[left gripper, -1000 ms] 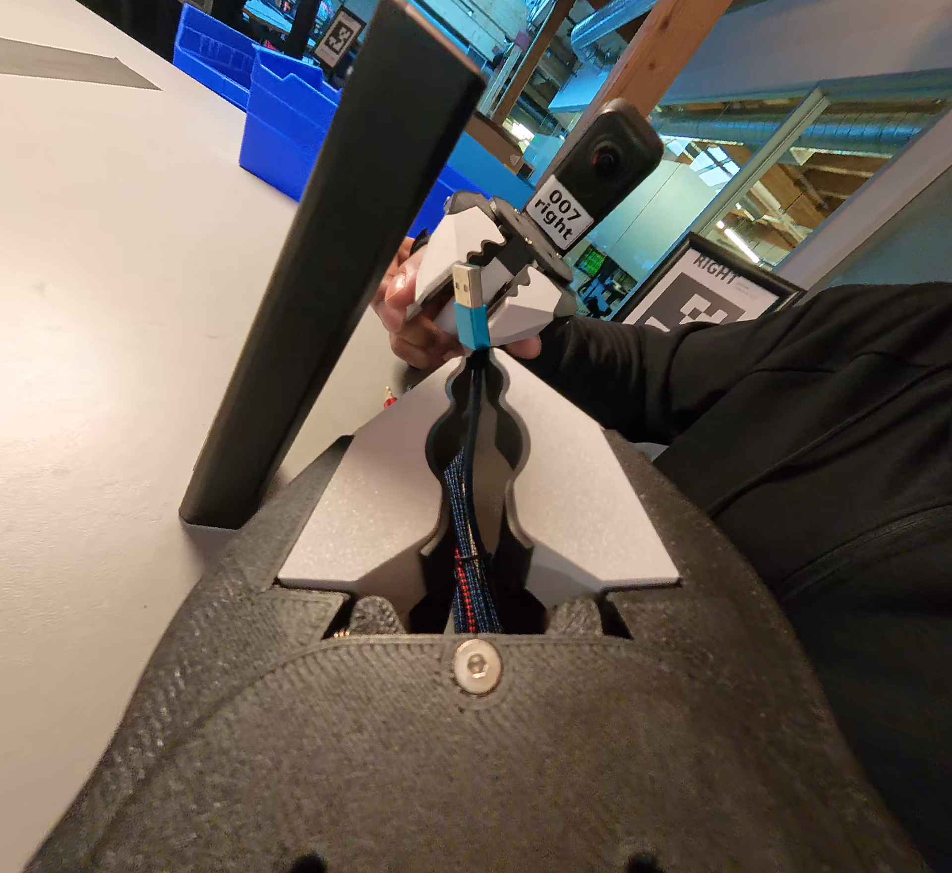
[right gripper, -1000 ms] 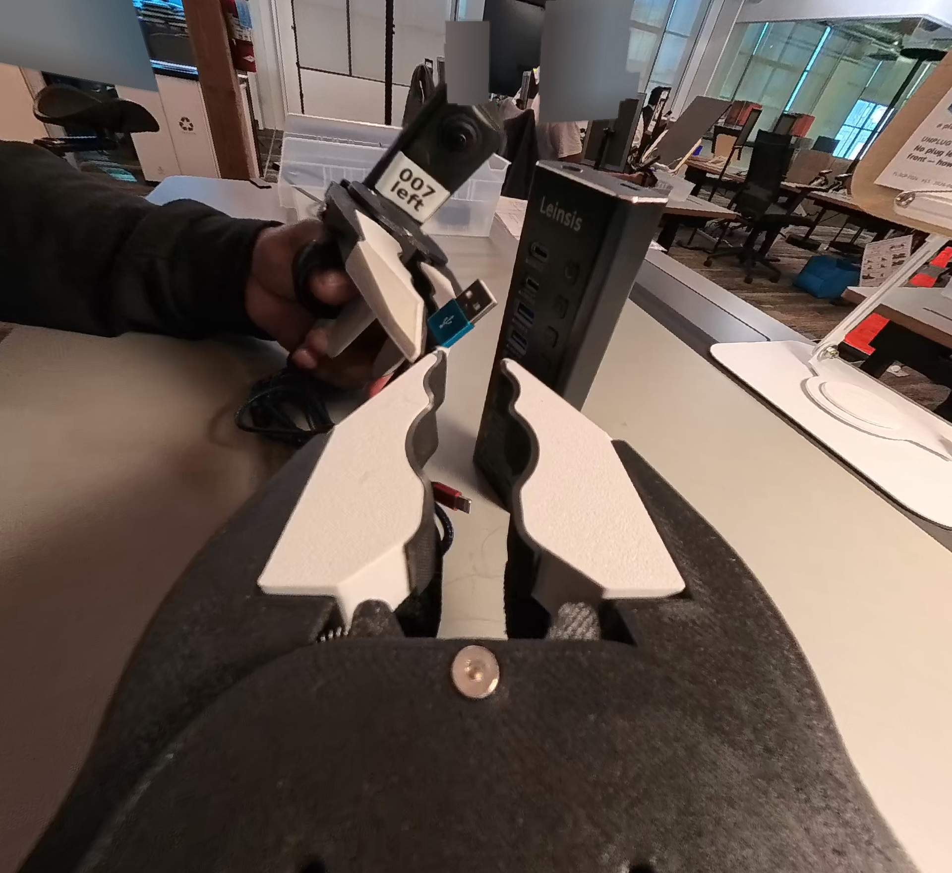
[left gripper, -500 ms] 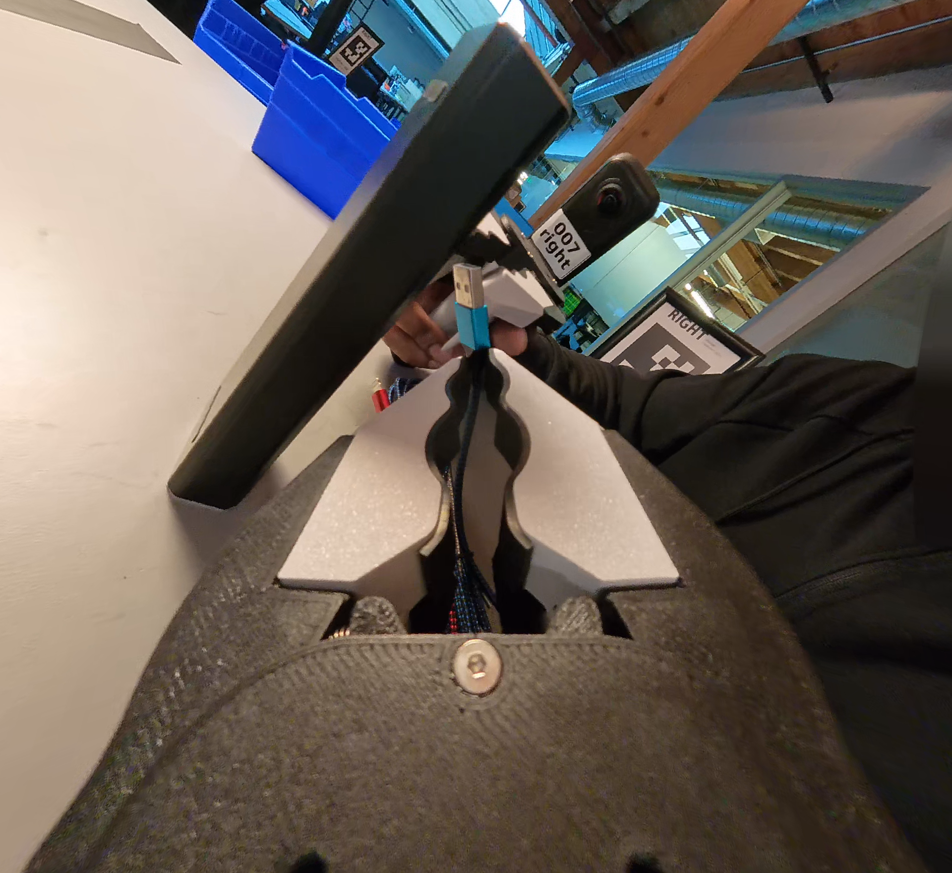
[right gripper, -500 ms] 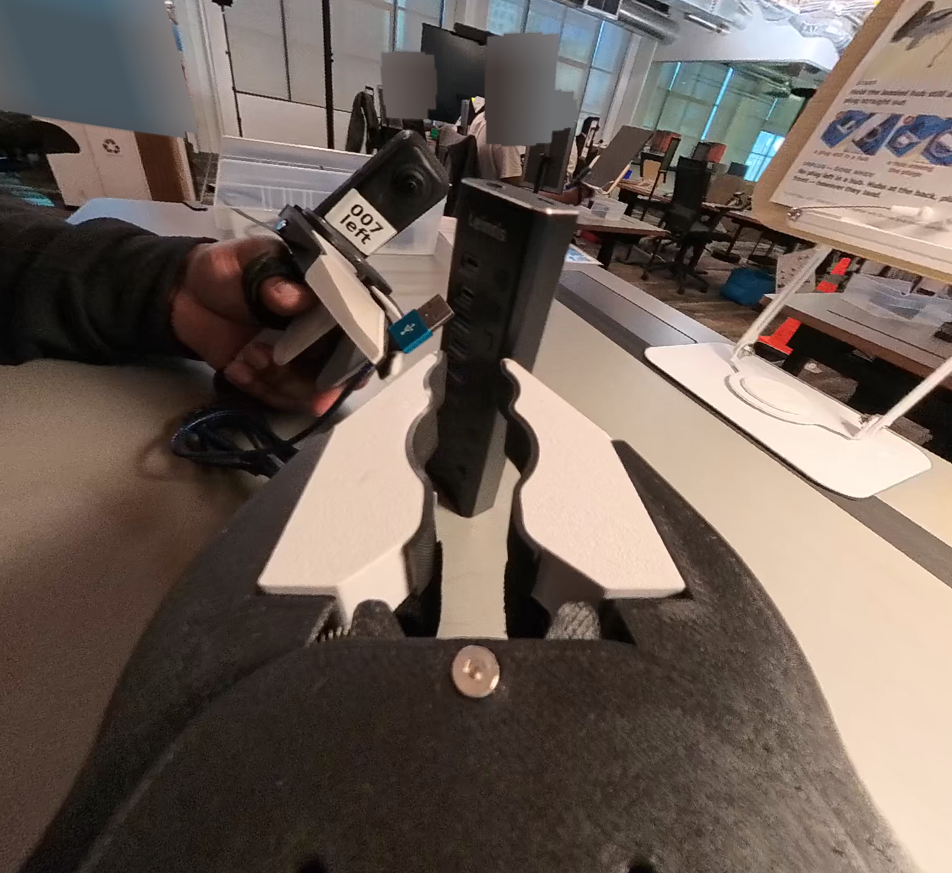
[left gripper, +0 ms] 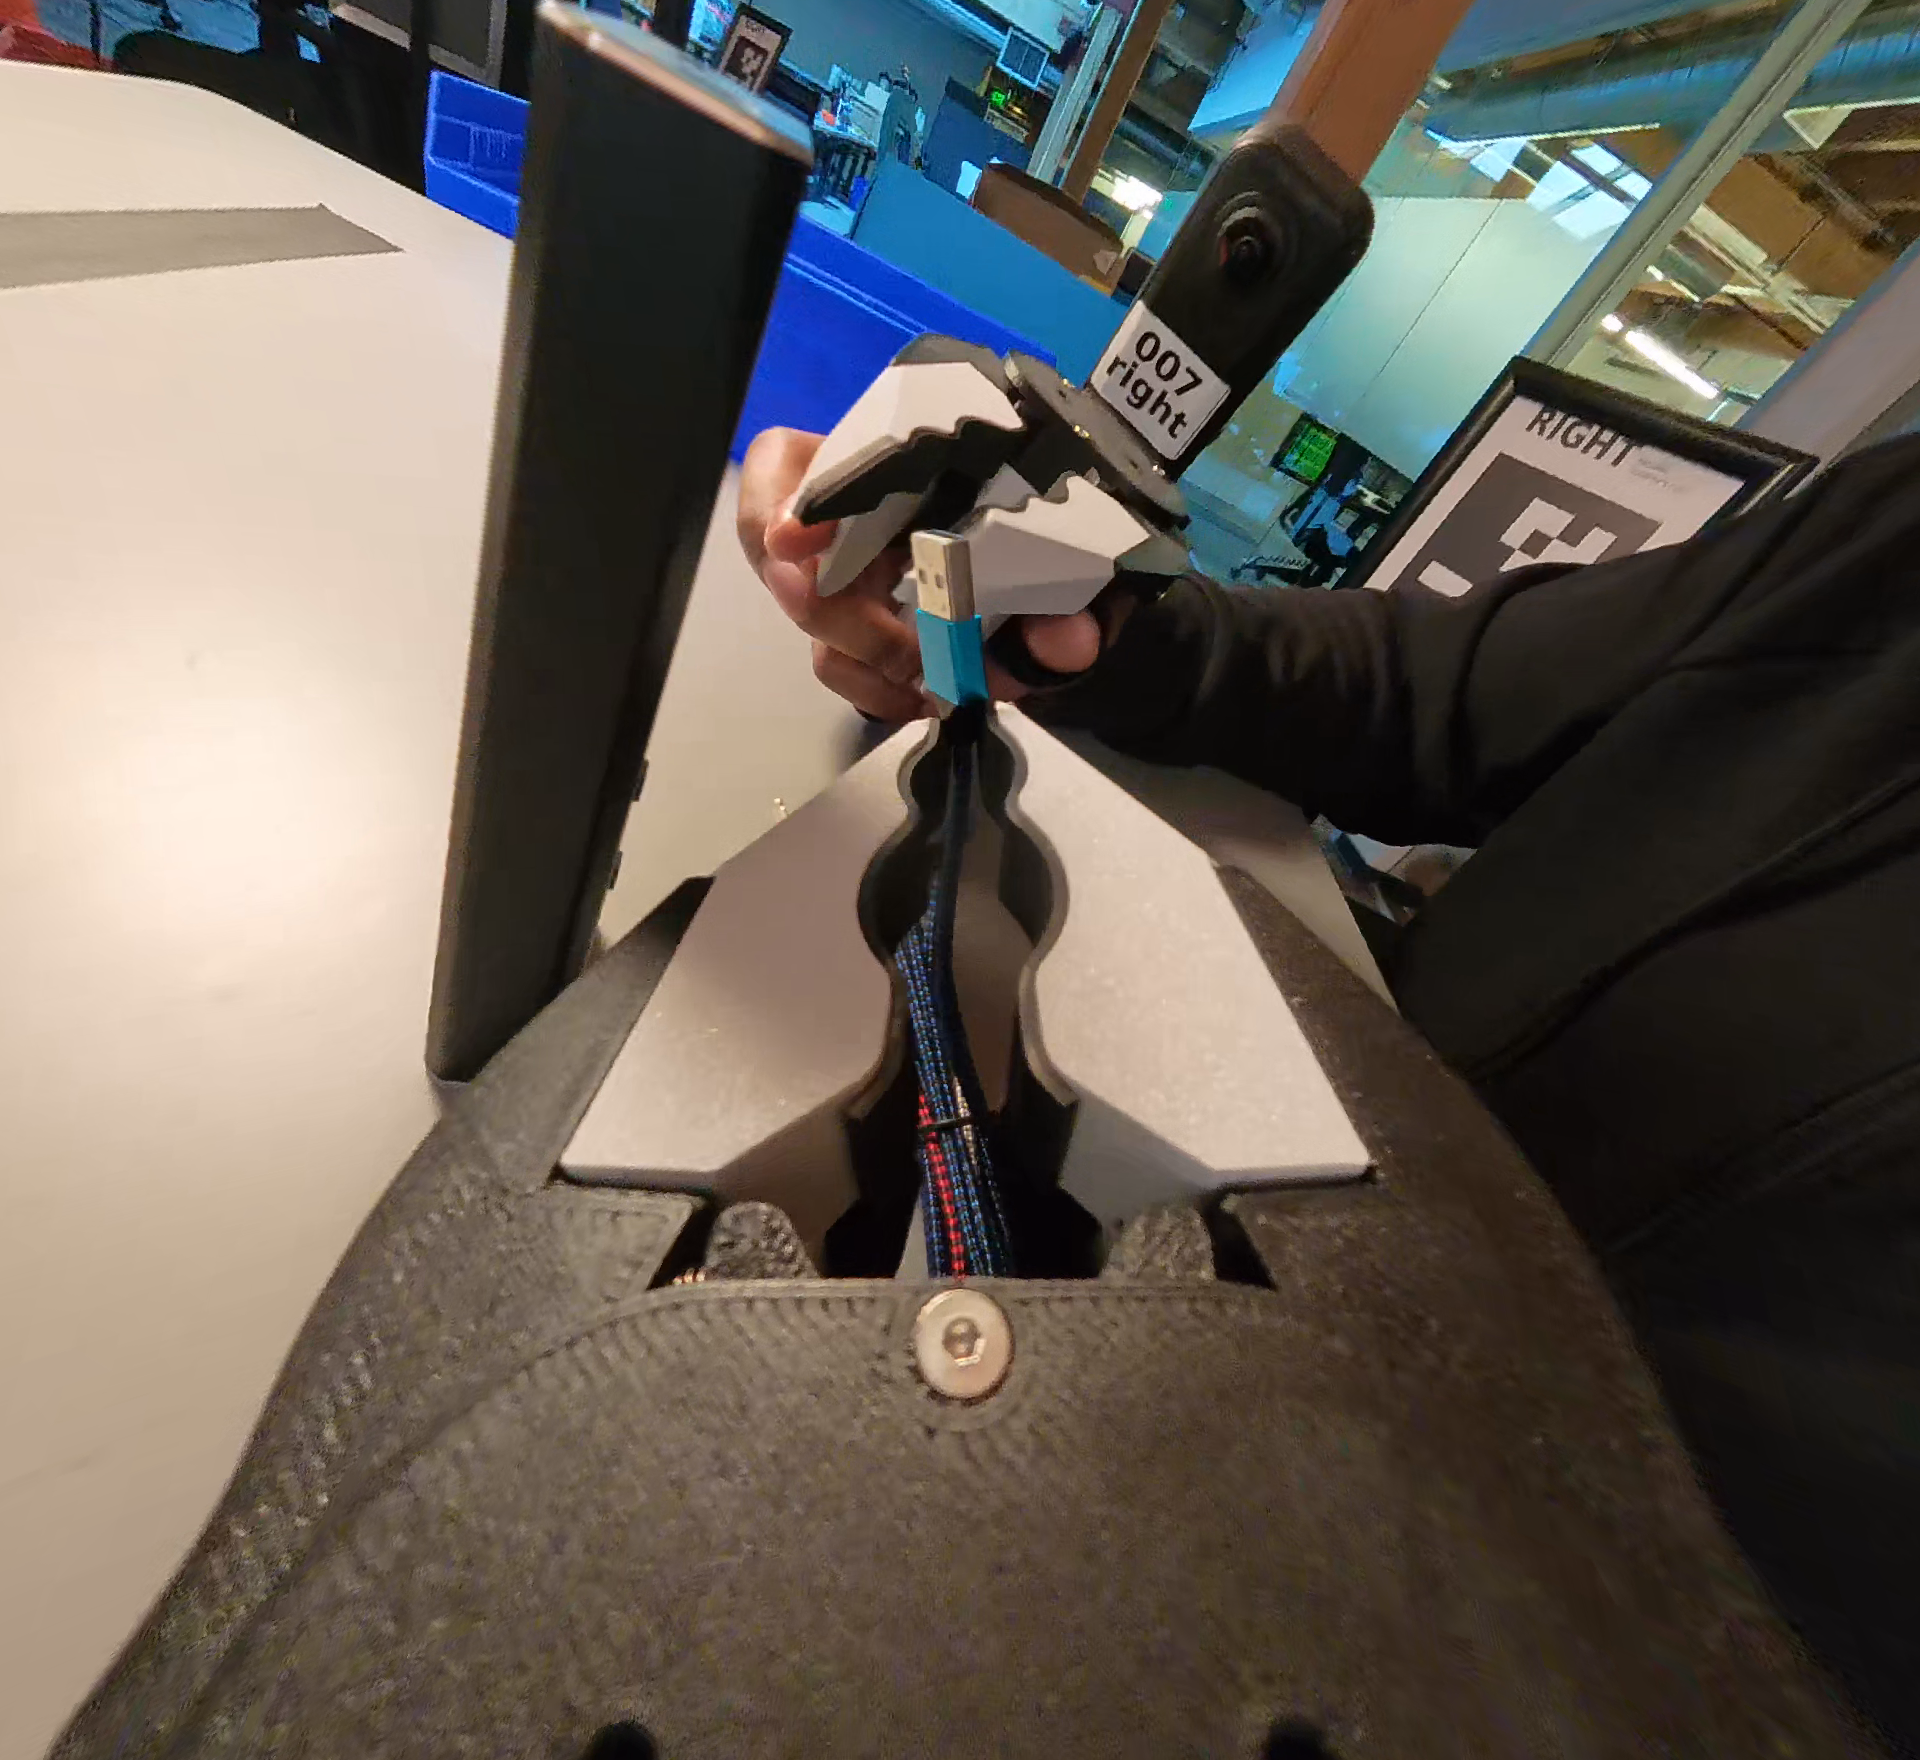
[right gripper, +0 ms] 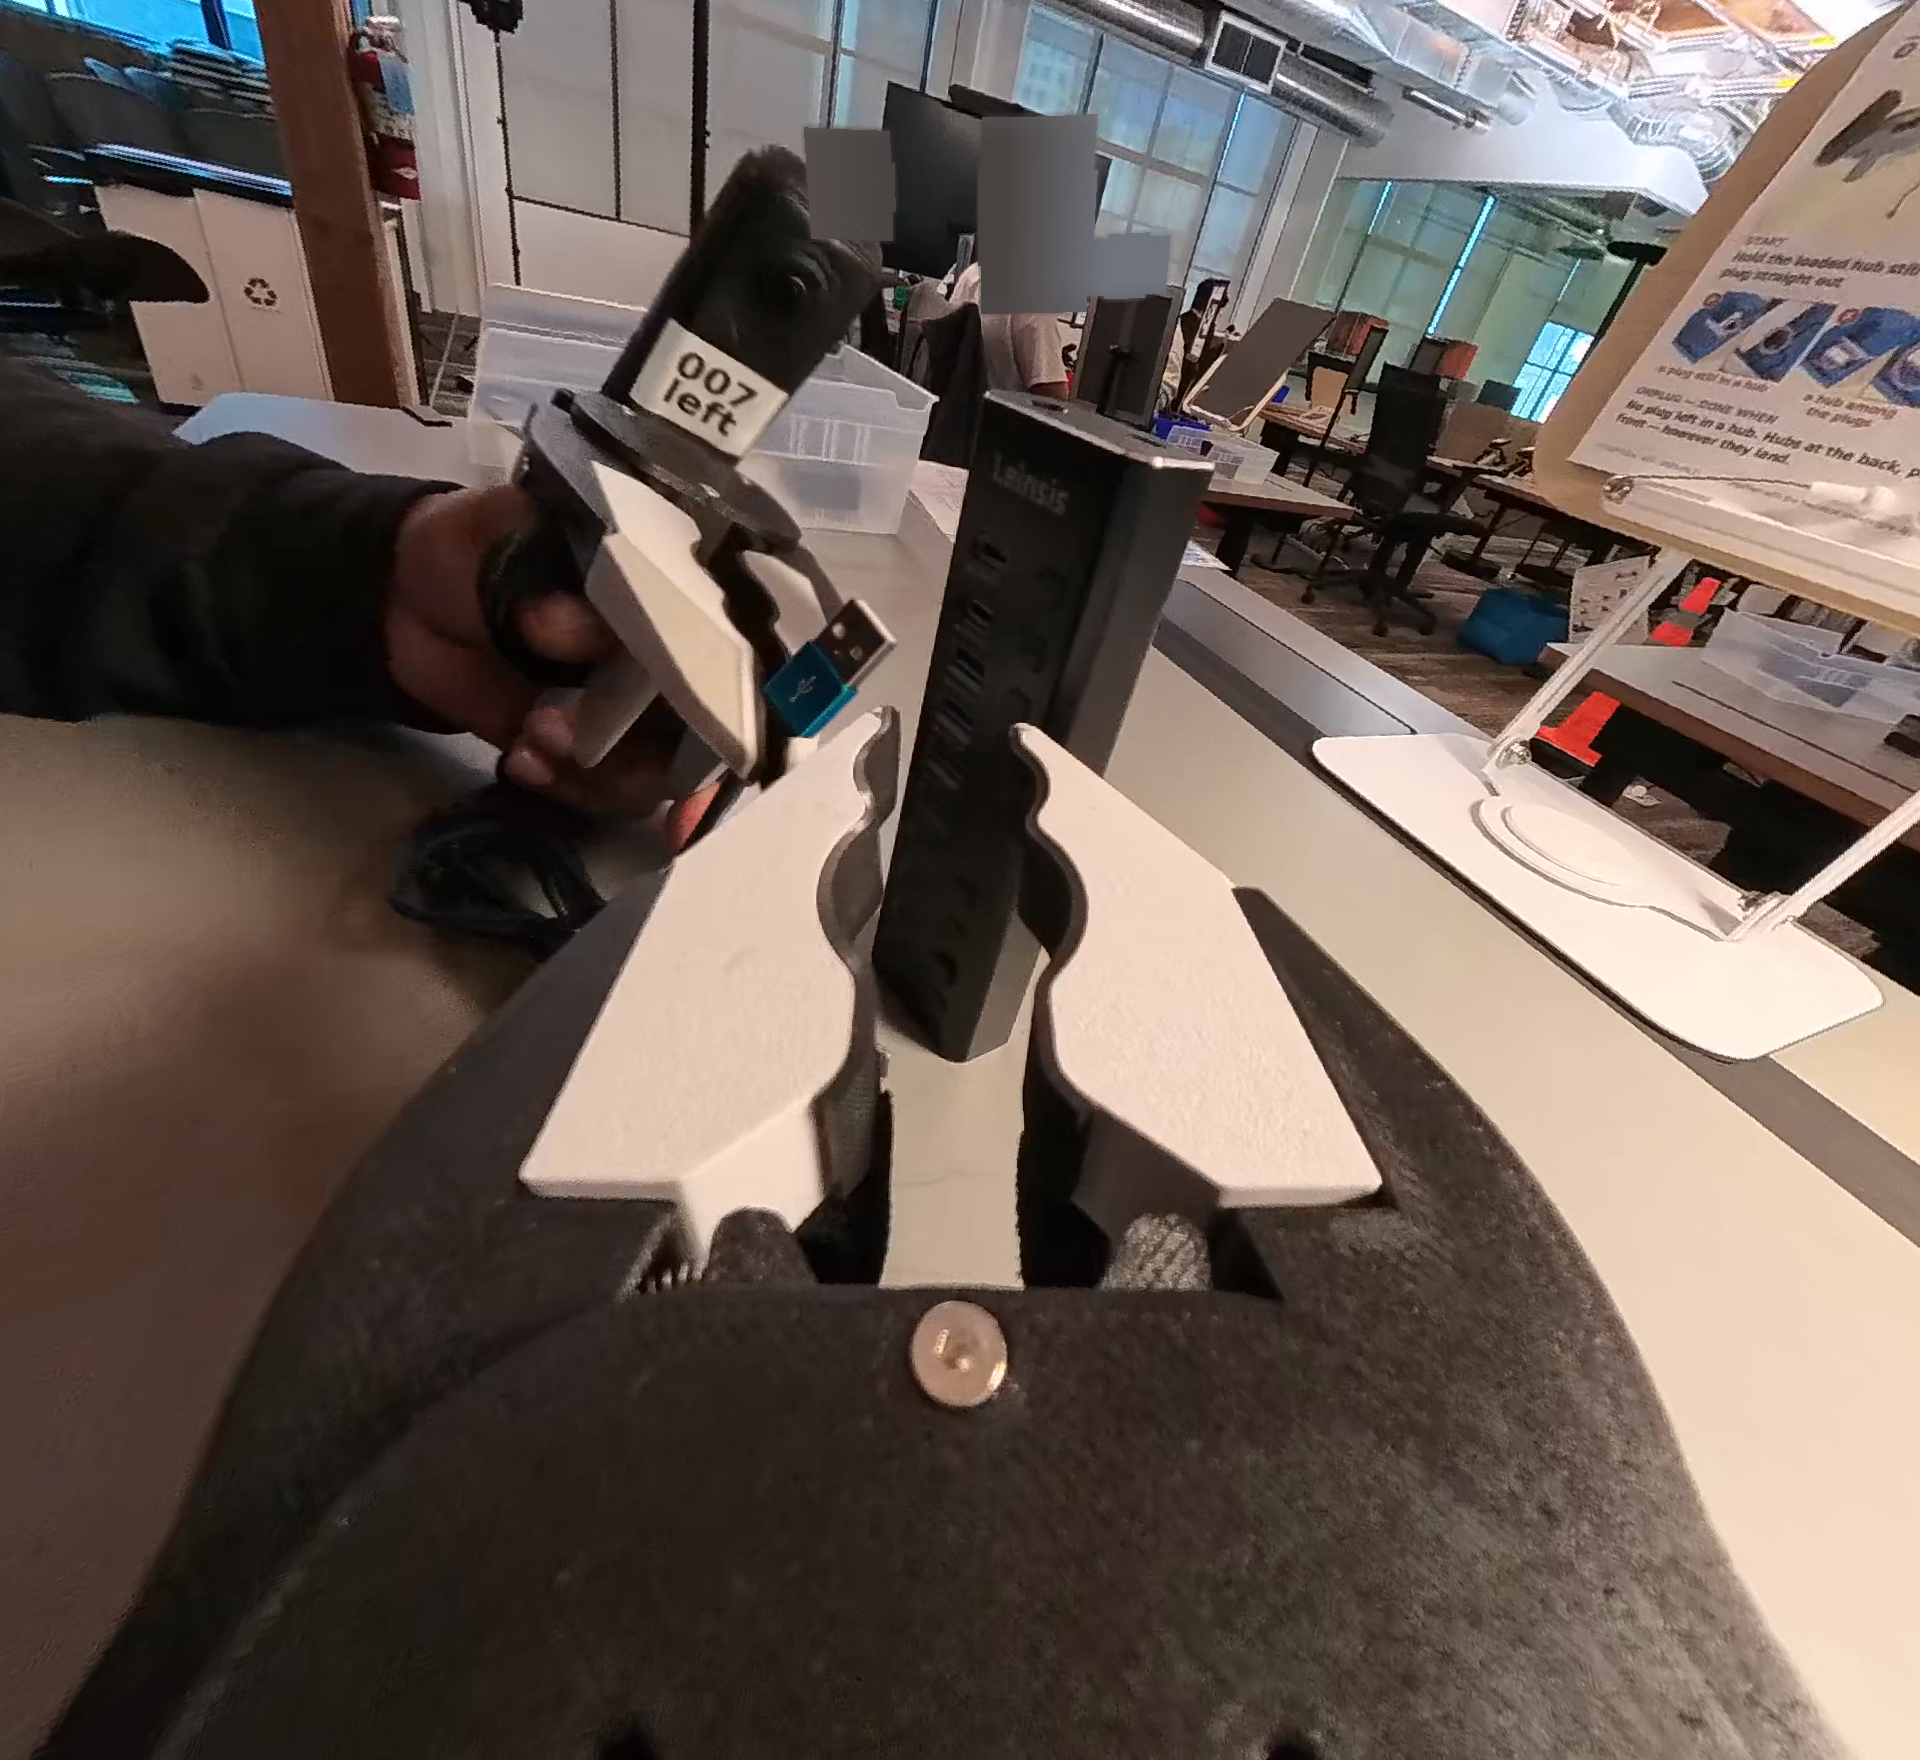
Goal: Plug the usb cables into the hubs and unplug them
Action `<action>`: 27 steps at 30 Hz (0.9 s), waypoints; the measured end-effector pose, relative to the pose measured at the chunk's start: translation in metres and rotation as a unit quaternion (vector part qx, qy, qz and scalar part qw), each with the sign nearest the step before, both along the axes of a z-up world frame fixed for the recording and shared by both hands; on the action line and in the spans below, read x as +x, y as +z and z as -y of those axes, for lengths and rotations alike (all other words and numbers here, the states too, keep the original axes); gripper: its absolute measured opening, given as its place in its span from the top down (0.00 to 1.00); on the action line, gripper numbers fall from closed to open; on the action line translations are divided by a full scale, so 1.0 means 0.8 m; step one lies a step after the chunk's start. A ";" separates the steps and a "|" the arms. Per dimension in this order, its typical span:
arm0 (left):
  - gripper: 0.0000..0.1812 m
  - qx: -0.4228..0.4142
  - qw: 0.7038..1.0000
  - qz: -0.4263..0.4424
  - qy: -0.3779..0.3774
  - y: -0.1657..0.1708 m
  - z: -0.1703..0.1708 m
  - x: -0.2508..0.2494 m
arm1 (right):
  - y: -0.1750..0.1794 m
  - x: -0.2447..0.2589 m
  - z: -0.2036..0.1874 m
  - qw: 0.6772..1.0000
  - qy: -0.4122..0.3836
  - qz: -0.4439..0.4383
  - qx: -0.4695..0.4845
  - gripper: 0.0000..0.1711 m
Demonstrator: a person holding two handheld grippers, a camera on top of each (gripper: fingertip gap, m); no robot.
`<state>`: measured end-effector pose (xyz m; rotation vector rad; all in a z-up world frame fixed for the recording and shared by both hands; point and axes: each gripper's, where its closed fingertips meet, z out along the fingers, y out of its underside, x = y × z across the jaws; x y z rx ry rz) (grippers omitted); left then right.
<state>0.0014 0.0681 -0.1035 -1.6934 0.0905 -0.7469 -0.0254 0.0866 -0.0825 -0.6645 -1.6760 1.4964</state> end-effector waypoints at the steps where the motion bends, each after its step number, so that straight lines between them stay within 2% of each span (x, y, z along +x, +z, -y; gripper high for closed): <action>1: 0.96 0.002 1.000 -0.003 0.001 0.000 0.000 0.000 | 0.000 0.000 -0.001 1.000 -0.001 -0.001 0.000 0.89; 19: 0.96 -0.005 0.998 -0.059 0.026 -0.006 -0.003 -0.004 | 0.002 0.001 0.001 1.000 0.001 -0.001 -0.002 0.89; 23: 0.96 -0.014 0.990 -0.124 0.068 -0.010 -0.006 -0.012 | 0.000 -0.003 0.002 0.999 -0.006 0.035 -0.020 0.88; 27: 0.96 -0.026 0.967 -0.224 0.119 -0.016 -0.009 -0.019 | -0.007 -0.006 0.010 0.994 -0.025 0.099 -0.050 0.84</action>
